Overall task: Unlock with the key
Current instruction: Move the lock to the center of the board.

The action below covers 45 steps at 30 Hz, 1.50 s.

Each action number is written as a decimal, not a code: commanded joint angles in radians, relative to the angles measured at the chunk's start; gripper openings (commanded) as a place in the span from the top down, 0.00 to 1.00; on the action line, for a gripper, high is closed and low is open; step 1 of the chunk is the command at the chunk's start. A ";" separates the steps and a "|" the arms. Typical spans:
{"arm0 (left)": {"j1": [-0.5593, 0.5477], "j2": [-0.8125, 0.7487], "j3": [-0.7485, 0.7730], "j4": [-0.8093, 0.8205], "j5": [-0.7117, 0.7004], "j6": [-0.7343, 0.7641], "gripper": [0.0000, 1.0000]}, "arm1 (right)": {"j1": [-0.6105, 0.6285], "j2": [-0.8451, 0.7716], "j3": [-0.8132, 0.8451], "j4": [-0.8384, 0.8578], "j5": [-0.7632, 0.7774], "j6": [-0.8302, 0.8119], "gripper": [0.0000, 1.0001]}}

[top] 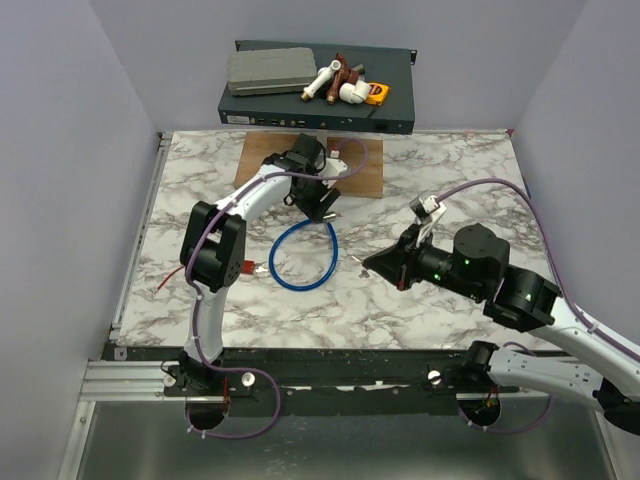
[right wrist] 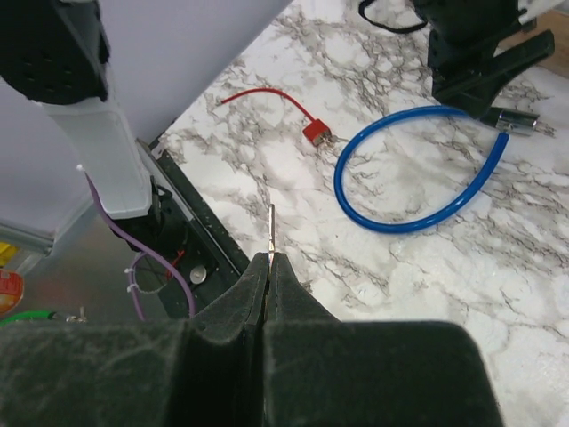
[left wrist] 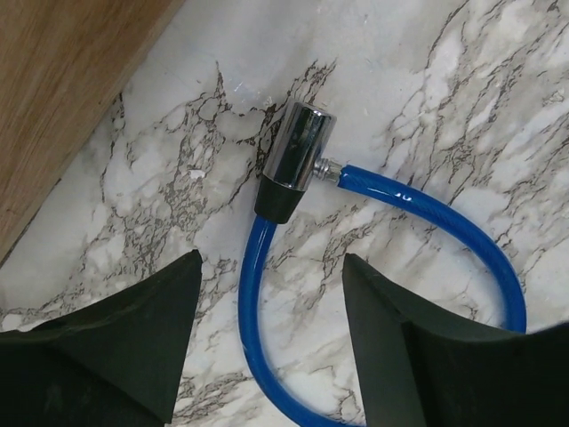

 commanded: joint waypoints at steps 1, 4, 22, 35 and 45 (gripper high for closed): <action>-0.005 0.071 0.079 -0.097 0.013 0.020 0.39 | -0.001 0.014 0.062 0.012 0.017 -0.017 0.99; -0.005 0.086 0.092 -0.120 0.031 0.029 0.39 | -0.001 0.030 0.077 0.016 0.006 -0.026 0.99; -0.003 0.215 0.241 -0.276 0.015 0.055 0.49 | -0.001 0.068 0.136 0.040 -0.030 -0.059 0.99; -0.129 0.149 0.080 -0.240 -0.024 0.108 0.78 | -0.002 0.090 0.183 0.026 -0.041 -0.090 0.99; -0.186 0.056 -0.016 -0.213 0.036 0.073 0.48 | -0.001 0.075 0.181 0.020 -0.043 -0.083 0.99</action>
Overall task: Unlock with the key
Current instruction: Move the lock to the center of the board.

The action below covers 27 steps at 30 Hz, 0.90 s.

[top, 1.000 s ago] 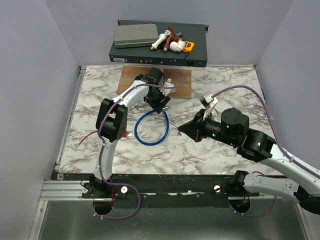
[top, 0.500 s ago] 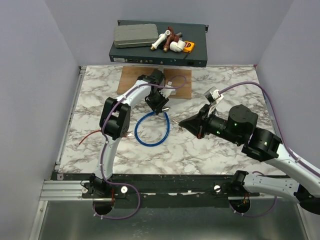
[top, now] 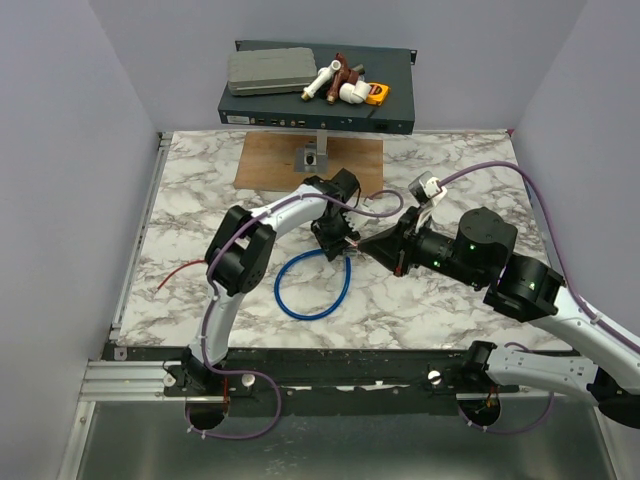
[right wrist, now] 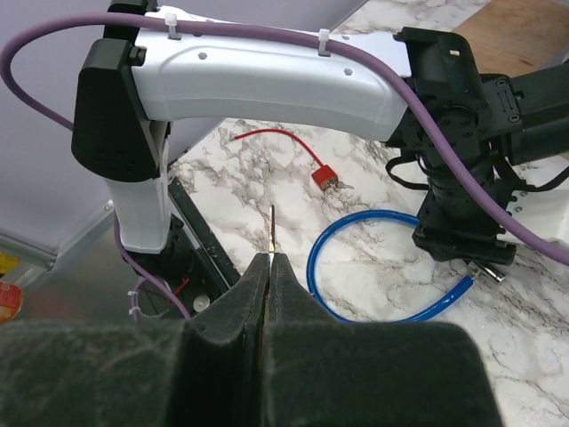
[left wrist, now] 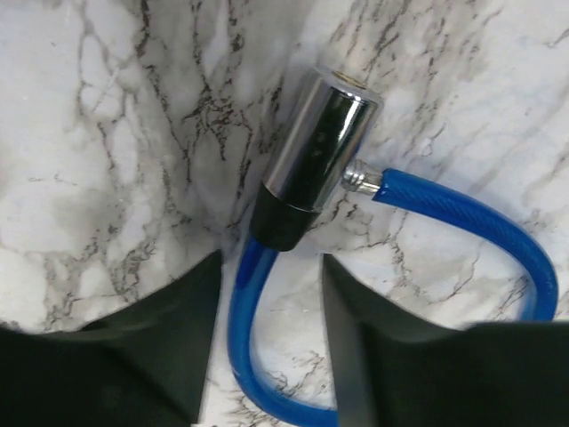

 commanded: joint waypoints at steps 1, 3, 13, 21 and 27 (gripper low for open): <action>0.002 -0.068 -0.049 0.005 0.066 -0.028 0.43 | -0.001 -0.015 0.021 0.007 -0.015 -0.010 0.99; 0.005 -0.072 -0.082 0.025 0.075 -0.025 0.37 | -0.002 -0.018 0.021 0.007 -0.014 -0.011 0.99; 0.028 -0.140 -0.189 0.079 0.239 -0.054 0.58 | -0.001 0.003 0.076 -0.011 -0.019 -0.032 0.99; -0.010 -0.227 -0.349 0.226 0.346 -0.148 0.67 | -0.002 0.010 0.101 -0.031 -0.022 -0.033 0.99; -0.050 -0.265 -0.468 0.387 0.334 -0.165 0.56 | -0.001 0.005 0.099 -0.039 -0.019 -0.021 0.99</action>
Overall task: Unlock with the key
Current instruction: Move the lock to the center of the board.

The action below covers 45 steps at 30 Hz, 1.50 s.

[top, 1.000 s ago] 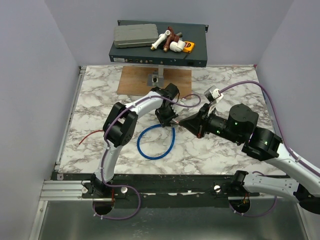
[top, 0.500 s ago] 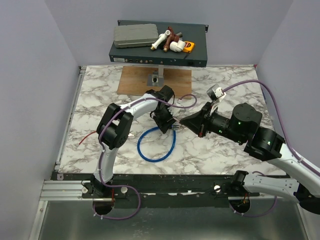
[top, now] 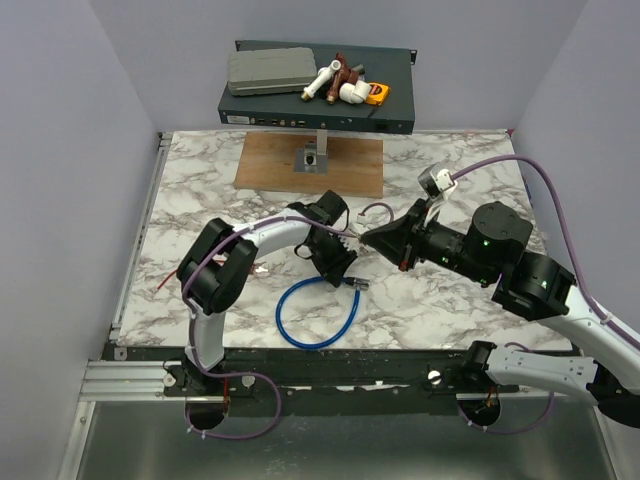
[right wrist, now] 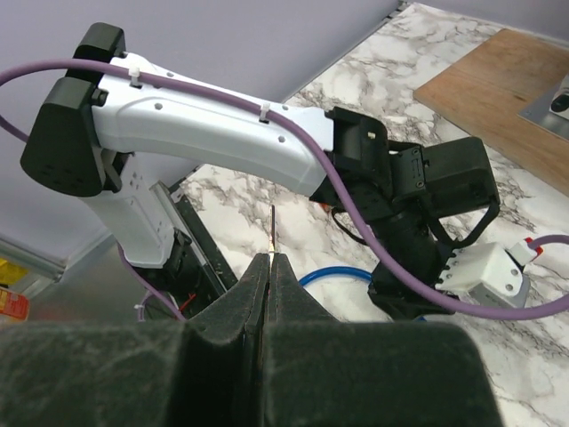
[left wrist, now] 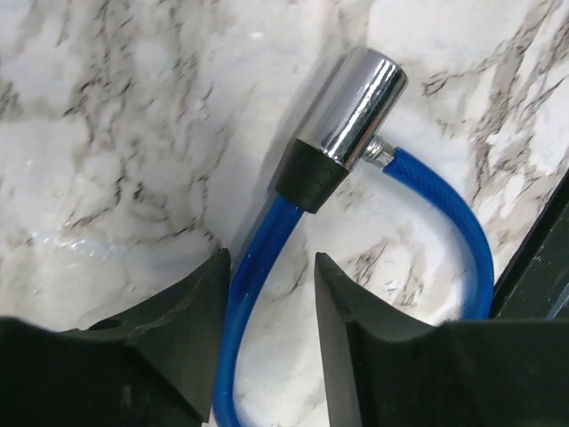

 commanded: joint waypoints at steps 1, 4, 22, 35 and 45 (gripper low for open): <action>-0.028 -0.035 -0.073 0.162 0.042 -0.029 0.55 | -0.001 -0.003 0.026 -0.028 -0.018 -0.001 0.99; -0.023 -0.043 -0.123 0.236 0.055 -0.025 0.53 | -0.001 0.004 0.036 -0.036 -0.012 -0.007 0.99; -0.108 -0.002 -0.304 0.481 -0.027 -0.003 0.70 | -0.001 0.085 0.146 -0.114 0.040 -0.066 0.99; -0.106 0.039 -0.248 0.491 -0.069 -0.176 0.66 | -0.002 0.087 0.145 -0.104 0.045 -0.062 0.99; -0.098 0.043 -0.200 0.435 -0.053 -0.269 0.62 | -0.001 0.078 0.131 -0.104 0.053 -0.059 0.99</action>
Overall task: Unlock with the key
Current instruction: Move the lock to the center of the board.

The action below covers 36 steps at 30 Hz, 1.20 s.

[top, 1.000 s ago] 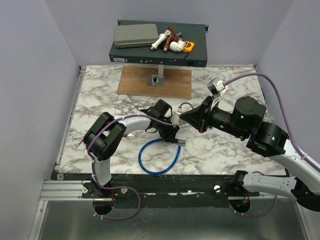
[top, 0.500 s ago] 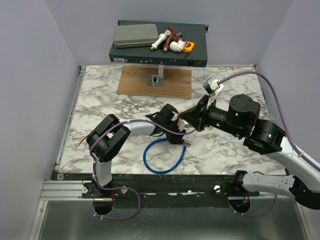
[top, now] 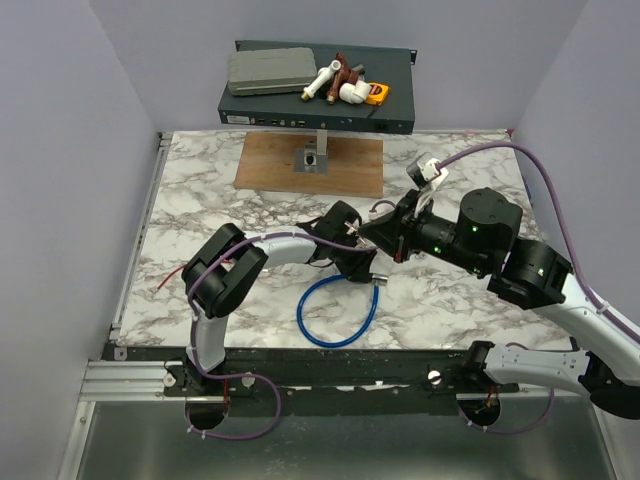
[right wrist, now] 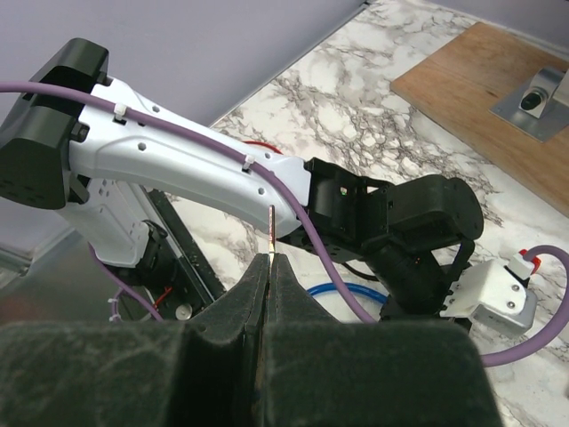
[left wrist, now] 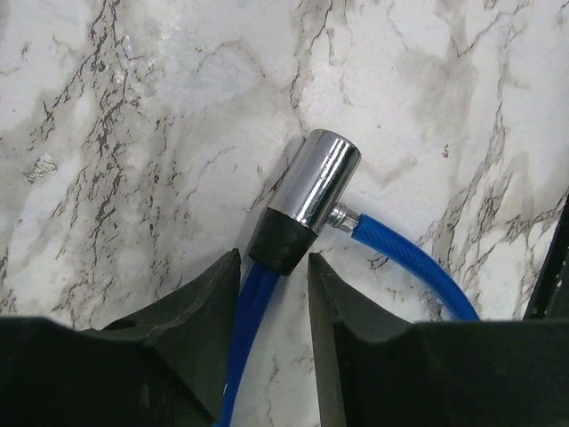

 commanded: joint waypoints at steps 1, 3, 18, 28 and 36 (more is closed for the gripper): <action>0.004 0.051 -0.034 -0.139 -0.075 -0.020 0.59 | -0.001 -0.015 0.005 -0.001 0.026 -0.002 0.99; 0.010 0.043 -0.047 -0.145 -0.059 -0.008 0.56 | -0.001 -0.015 0.005 -0.002 0.027 -0.006 0.99; 0.030 0.017 -0.159 -0.086 -0.082 0.007 0.58 | -0.002 0.012 0.018 0.000 0.042 -0.028 0.99; -0.038 0.057 -0.166 -0.078 -0.258 -0.051 0.84 | -0.001 0.004 0.014 0.010 0.066 -0.040 0.99; -0.080 0.095 -0.142 -0.112 -0.231 0.026 0.70 | -0.002 -0.004 0.022 0.012 0.069 -0.057 0.99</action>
